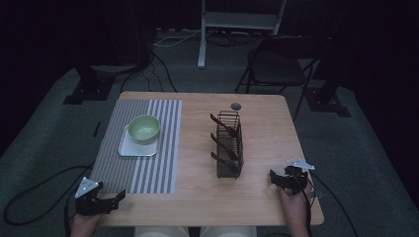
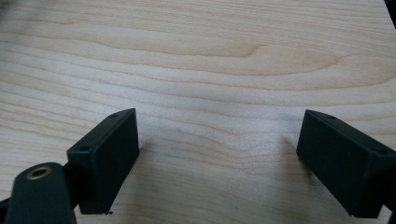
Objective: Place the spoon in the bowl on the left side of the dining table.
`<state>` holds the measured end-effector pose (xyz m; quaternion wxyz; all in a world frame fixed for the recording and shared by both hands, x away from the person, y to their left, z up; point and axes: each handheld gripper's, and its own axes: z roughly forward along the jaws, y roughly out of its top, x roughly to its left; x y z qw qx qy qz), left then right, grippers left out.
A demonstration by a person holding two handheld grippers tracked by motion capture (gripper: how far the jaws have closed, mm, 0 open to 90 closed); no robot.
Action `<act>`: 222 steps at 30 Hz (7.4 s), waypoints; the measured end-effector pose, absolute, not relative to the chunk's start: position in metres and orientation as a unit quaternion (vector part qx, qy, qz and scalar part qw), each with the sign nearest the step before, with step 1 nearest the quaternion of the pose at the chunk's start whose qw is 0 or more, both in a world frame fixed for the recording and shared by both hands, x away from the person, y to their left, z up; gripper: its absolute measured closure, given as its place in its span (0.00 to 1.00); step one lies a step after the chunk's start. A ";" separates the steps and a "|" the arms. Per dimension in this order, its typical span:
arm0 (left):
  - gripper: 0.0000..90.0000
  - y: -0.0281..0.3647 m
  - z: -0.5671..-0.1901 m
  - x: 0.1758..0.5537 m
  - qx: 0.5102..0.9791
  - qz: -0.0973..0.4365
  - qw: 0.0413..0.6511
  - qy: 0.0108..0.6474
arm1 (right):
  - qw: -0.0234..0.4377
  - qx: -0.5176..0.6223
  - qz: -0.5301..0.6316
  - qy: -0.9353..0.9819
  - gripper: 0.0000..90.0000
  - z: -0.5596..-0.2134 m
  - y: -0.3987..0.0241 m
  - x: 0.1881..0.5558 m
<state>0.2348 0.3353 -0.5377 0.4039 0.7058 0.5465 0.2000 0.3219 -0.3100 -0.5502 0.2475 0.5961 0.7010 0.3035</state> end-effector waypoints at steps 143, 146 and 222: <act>0.04 0.205 -0.473 0.317 0.807 0.163 0.408 0.394 | 0.248 0.595 0.303 0.701 0.14 -0.550 -0.310 0.322; 0.04 0.200 -0.472 0.321 0.810 0.164 0.405 0.391 | 0.248 0.595 0.303 0.701 0.14 -0.550 -0.310 0.322; 0.18 0.091 -0.408 0.427 0.812 0.168 0.450 0.332 | 0.248 0.595 0.304 0.701 0.14 -0.550 -0.310 0.322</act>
